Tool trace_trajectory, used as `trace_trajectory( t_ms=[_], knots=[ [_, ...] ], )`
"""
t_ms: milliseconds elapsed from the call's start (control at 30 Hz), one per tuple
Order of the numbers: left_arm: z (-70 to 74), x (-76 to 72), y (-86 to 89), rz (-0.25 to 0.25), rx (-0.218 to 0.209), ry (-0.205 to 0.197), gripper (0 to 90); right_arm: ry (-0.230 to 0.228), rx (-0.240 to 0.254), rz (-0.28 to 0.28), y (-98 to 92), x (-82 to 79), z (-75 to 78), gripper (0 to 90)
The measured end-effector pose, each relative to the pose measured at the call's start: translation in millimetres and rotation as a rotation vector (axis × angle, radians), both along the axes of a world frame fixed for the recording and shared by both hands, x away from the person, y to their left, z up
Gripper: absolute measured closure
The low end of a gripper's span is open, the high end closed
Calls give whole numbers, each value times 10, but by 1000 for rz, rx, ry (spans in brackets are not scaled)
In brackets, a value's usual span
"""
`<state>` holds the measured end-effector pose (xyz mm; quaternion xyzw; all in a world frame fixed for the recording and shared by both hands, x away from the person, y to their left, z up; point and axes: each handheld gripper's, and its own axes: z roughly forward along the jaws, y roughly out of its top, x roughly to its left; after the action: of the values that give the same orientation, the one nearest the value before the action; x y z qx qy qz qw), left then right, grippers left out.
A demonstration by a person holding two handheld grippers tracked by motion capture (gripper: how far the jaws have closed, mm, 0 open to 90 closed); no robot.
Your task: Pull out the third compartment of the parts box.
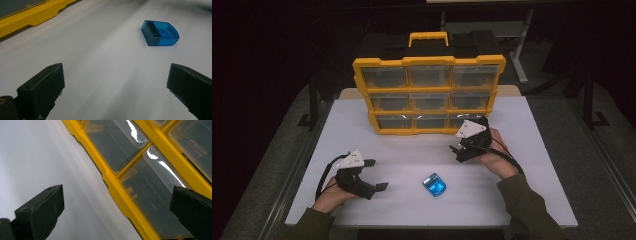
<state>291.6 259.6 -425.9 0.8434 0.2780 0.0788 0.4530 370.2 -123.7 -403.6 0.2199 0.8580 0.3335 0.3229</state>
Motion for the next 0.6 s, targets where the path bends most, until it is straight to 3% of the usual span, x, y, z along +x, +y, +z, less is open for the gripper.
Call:
trace_trajectory(
  t_ms=[600],
  knots=[
    [1, -4, 1, 2, -2, 0, 12, -69, -64, 6, 20, -39, 11, 0]
  ],
)
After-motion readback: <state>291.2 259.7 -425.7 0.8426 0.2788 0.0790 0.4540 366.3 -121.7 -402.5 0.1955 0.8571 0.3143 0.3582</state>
